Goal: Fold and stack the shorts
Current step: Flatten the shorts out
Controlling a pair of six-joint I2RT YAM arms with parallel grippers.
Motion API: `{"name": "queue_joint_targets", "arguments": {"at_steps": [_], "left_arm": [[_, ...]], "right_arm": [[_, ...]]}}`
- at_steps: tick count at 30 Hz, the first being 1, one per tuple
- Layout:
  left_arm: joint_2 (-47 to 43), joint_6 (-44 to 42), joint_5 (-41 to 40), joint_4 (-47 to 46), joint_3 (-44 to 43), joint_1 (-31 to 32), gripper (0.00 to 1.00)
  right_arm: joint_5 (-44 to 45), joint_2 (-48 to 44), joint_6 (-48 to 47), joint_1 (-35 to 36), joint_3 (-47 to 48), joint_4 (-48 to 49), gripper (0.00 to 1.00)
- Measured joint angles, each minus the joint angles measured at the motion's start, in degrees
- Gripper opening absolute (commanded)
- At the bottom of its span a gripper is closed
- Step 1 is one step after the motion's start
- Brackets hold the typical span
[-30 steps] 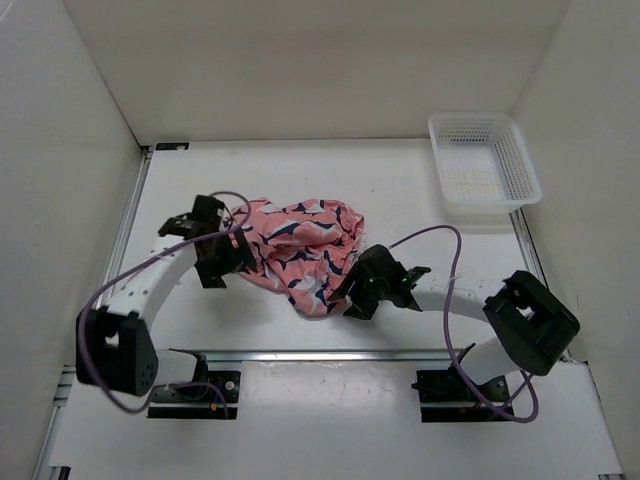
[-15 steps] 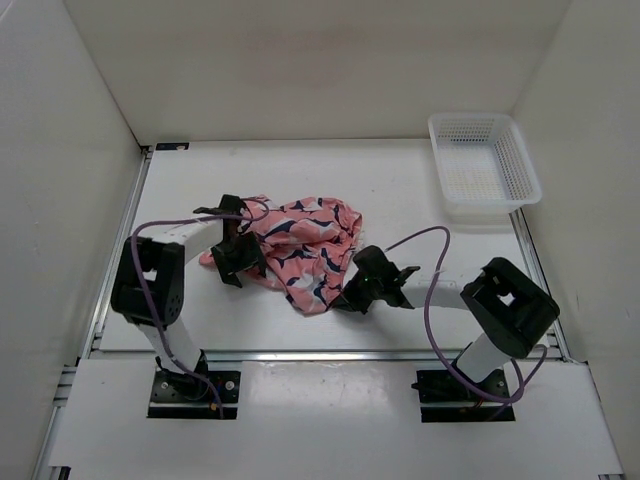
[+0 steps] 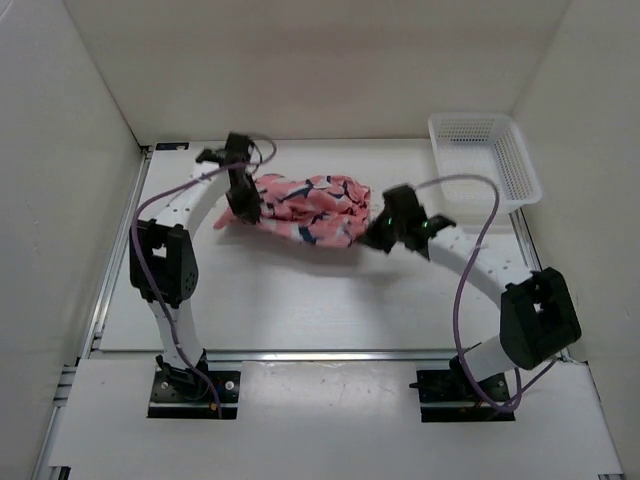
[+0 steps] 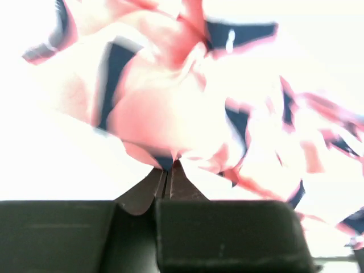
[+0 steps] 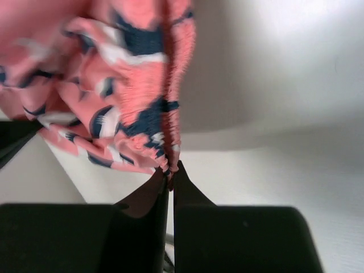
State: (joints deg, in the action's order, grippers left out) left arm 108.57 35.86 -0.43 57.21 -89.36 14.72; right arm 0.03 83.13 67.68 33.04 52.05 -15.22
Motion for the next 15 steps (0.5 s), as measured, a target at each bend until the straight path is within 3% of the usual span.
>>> {"name": "queue_joint_targets", "arguments": {"at_steps": [6, 8, 10, 13, 14, 15], "left_arm": [[3.8, -2.1, 1.2, 9.9, -41.1, -1.7, 0.1], [-0.2, -2.4, 2.6, 10.5, -44.1, -2.1, 0.1], [-6.1, -2.6, 3.8, 11.1, -40.5, -2.2, 0.12], [-18.9, -2.8, 5.1, 10.4, -23.9, -1.8, 0.77], [-22.5, -3.3, 5.0, 9.5, -17.4, -1.8, 0.93], [-26.8, -3.3, 4.8, 7.4, -9.3, -1.9, 1.0]], "right_arm": [[3.2, 2.2, -12.8, -8.3, 31.5, -5.3, 0.01], [4.0, -0.7, -15.9, -8.1, 34.8, -5.2, 0.01], [4.5, -5.0, -18.0, -7.2, 33.9, -6.2, 0.01], [5.8, -13.9, -19.8, -6.3, 23.3, -5.9, 0.04], [6.9, -16.8, -19.9, -6.4, 18.6, -6.4, 0.23], [8.3, -20.5, -19.8, -6.8, 11.8, -6.5, 0.29]]}}
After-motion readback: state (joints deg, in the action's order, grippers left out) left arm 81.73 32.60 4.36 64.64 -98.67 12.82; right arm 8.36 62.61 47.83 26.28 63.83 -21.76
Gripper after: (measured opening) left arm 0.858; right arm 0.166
